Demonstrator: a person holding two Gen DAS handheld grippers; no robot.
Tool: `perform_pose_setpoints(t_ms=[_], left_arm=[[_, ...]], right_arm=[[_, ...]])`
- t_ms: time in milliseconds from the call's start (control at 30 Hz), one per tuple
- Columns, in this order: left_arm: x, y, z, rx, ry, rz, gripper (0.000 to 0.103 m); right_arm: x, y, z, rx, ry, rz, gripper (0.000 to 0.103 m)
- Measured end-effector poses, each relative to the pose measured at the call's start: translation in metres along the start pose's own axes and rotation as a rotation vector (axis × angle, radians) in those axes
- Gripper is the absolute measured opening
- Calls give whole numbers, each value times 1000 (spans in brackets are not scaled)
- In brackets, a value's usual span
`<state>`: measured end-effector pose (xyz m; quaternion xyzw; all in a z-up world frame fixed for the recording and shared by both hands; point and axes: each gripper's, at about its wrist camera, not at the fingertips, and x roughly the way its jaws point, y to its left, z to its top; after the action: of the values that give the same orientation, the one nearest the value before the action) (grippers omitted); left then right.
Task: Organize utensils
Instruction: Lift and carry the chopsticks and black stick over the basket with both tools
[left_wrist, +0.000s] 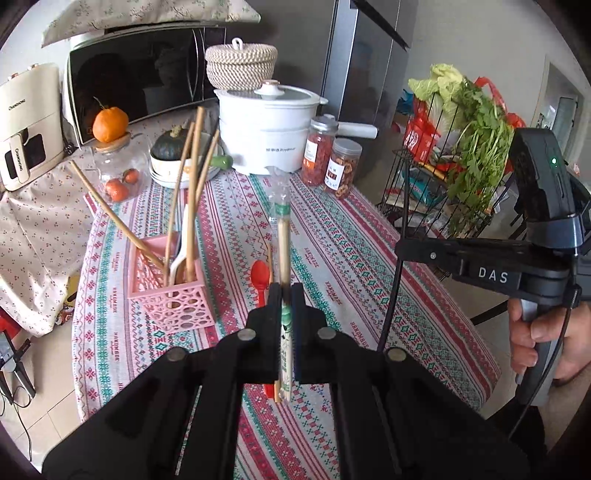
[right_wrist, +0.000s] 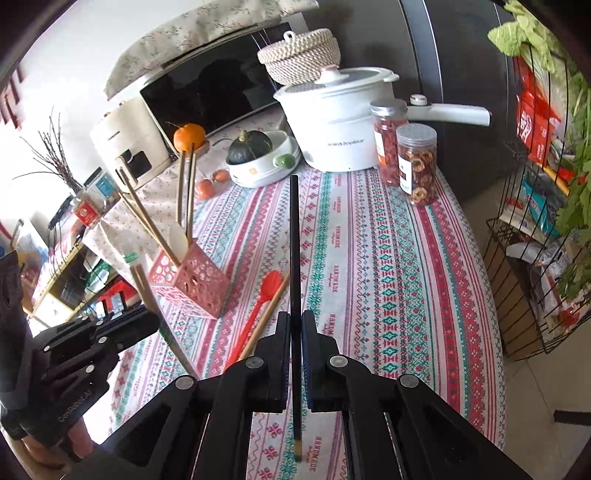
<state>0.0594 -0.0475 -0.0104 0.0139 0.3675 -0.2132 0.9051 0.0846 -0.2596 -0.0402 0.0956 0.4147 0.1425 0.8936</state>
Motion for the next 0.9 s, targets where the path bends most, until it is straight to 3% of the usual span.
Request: perform_pose_setpoints(t_ms=[267,533,667,900], left_arm=[[-56,46,5,-117,-196,-10,5],[-89,77,14,-129,-409,120,5],[-81,93,20,-181,-443,118,5],[-47,101,29,-205,-395,118,5]], right_arm=[[-23,40,13,-84,-112,3,6],[-21,80,28,-153,-132,75,6],[-20,99,29,-180,-137,109,6],[-21,116,29,-193,-149,143,6]])
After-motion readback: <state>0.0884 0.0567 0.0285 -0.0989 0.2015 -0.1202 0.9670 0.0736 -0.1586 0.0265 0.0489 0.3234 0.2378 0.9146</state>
